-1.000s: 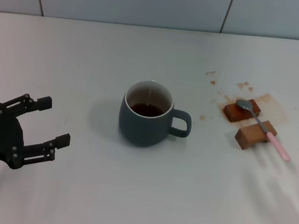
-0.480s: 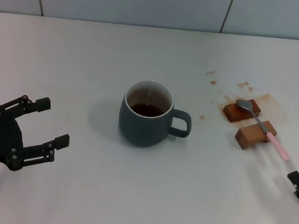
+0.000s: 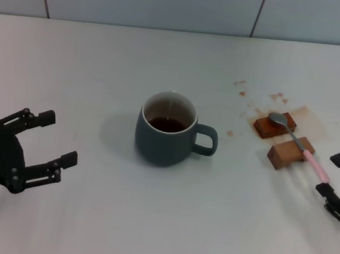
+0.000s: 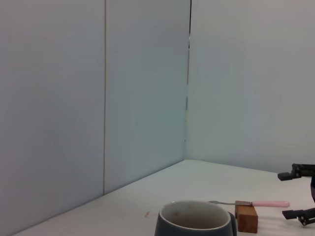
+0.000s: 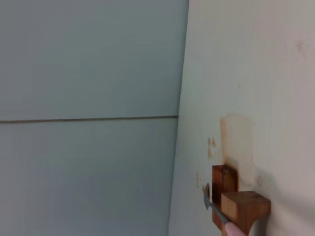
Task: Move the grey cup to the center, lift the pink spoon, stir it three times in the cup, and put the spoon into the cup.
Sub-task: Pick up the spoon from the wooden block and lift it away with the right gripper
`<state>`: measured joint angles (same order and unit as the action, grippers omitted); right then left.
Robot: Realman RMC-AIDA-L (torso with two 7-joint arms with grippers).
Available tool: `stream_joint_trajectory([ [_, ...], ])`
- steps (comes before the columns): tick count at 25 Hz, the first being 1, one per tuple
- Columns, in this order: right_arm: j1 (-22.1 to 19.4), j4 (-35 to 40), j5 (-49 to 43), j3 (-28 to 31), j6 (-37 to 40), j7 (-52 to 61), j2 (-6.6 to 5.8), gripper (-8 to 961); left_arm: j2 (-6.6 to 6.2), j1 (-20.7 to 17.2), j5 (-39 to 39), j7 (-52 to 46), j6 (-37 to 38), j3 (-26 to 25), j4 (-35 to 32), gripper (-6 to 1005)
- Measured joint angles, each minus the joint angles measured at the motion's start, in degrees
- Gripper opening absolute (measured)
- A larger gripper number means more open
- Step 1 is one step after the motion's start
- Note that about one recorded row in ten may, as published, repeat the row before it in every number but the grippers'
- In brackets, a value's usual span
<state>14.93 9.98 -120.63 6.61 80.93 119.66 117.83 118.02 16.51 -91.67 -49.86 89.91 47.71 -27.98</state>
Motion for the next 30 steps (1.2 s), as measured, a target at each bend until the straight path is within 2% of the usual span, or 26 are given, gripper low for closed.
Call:
stream_joint_trajectory([
  [30,4.45,0.01,-0.75,-0.62,-4.08,-0.21,0.02,735,0.09,-1.44,0.39,0.10,2.30,-2.82,0.03,859],
])
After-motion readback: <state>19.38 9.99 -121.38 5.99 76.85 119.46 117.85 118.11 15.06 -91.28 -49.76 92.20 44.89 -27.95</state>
